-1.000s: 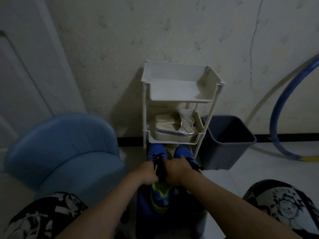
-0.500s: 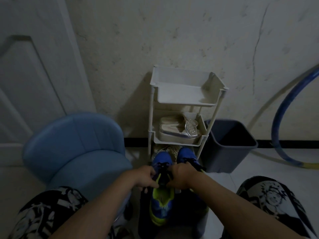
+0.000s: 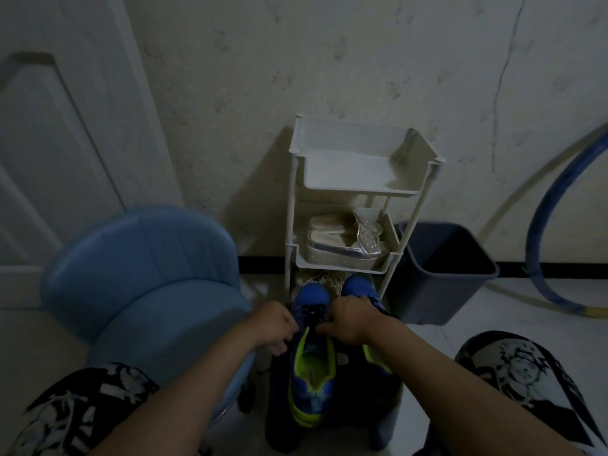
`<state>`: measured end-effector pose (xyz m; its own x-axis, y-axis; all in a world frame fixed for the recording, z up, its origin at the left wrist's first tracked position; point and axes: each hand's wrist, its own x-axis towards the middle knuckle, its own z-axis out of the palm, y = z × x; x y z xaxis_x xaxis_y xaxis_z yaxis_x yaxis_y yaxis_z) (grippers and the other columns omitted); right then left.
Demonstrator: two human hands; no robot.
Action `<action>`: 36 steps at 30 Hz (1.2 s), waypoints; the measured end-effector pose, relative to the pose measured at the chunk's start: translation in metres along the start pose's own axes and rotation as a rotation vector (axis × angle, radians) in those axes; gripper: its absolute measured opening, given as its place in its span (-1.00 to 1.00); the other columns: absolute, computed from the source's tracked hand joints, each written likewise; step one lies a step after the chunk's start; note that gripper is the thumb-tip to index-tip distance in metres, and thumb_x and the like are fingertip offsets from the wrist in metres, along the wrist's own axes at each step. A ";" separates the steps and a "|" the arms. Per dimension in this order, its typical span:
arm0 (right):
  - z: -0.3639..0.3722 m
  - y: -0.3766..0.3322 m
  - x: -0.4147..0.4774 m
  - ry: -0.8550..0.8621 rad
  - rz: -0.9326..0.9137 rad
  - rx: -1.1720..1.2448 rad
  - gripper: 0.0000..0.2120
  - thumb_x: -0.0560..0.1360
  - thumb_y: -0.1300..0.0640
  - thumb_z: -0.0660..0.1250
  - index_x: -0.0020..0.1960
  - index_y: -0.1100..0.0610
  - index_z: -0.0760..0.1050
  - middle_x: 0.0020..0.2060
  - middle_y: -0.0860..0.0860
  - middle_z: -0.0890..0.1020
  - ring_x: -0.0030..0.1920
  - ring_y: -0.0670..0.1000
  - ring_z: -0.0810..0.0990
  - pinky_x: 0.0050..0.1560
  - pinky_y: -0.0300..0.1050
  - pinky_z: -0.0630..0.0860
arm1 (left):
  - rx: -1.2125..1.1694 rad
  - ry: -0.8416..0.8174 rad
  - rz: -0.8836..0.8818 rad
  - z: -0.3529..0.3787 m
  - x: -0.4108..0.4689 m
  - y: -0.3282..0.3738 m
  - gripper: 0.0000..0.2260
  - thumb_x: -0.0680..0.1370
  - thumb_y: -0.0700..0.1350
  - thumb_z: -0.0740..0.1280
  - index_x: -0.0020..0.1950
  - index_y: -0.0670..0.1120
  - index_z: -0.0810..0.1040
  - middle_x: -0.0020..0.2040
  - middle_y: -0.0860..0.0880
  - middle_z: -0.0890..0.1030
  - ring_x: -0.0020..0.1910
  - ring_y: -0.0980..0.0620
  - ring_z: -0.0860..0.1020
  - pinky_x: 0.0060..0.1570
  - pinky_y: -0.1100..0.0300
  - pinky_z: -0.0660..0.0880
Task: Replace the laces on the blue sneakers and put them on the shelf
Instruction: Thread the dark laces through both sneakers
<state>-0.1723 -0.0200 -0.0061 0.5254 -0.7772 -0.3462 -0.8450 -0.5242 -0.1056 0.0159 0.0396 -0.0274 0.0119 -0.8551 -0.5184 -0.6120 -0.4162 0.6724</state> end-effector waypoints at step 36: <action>0.029 0.013 0.007 0.220 -0.055 0.272 -0.79 0.55 -0.01 0.26 0.03 0.13 0.48 -0.08 0.11 0.64 -0.07 0.12 0.59 -0.11 -0.04 0.49 | 0.120 0.198 0.296 0.021 0.024 -0.011 -0.76 0.64 -0.17 0.17 -0.18 0.08 0.34 -0.20 -0.01 0.51 -0.25 0.04 0.46 -0.17 0.10 0.42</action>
<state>-0.1825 -0.0225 -0.0366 0.5543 -0.8226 -0.1271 -0.7950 -0.4780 -0.3735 0.0063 0.0300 -0.0586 -0.0336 -0.9810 -0.1911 -0.6999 -0.1134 0.7051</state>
